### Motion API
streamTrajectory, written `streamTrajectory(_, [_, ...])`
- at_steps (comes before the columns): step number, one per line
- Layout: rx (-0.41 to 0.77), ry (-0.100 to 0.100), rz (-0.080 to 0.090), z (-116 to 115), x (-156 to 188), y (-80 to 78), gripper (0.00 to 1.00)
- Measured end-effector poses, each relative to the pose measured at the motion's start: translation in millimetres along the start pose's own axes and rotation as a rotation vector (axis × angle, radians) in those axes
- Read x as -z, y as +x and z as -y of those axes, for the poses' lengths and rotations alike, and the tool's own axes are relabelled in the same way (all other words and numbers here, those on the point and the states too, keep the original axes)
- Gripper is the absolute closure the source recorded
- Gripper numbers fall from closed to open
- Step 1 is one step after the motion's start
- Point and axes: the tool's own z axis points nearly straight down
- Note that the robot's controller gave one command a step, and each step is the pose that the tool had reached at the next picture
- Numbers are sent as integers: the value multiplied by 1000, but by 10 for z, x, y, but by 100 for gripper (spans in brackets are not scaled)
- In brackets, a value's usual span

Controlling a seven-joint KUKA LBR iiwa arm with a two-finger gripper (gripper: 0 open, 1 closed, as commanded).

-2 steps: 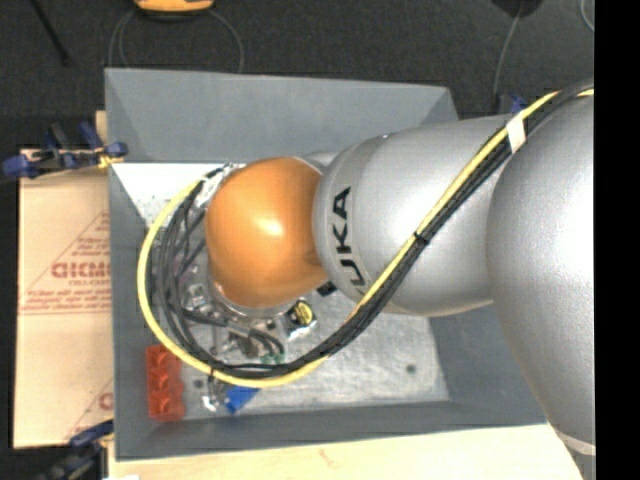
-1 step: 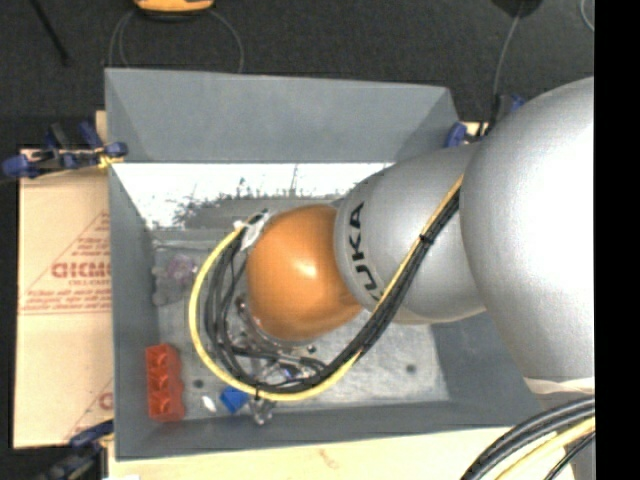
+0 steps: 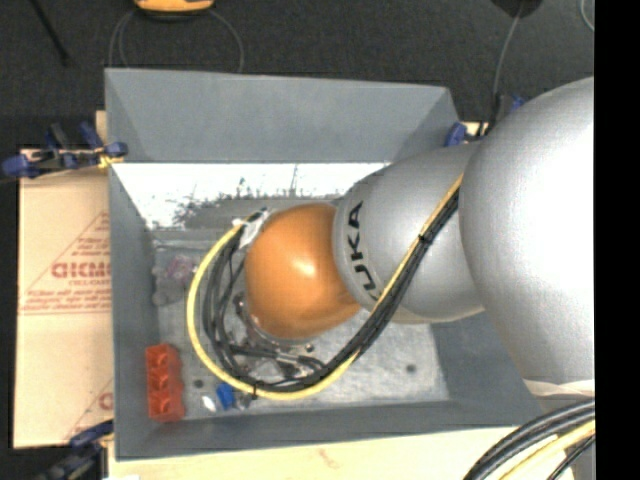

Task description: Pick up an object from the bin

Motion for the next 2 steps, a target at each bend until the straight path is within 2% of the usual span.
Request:
streamTrajectory(1, [151,6,12,-41,-292,-15,100])
streamTrajectory(2, [272,5,9,9,1267,-5,100])
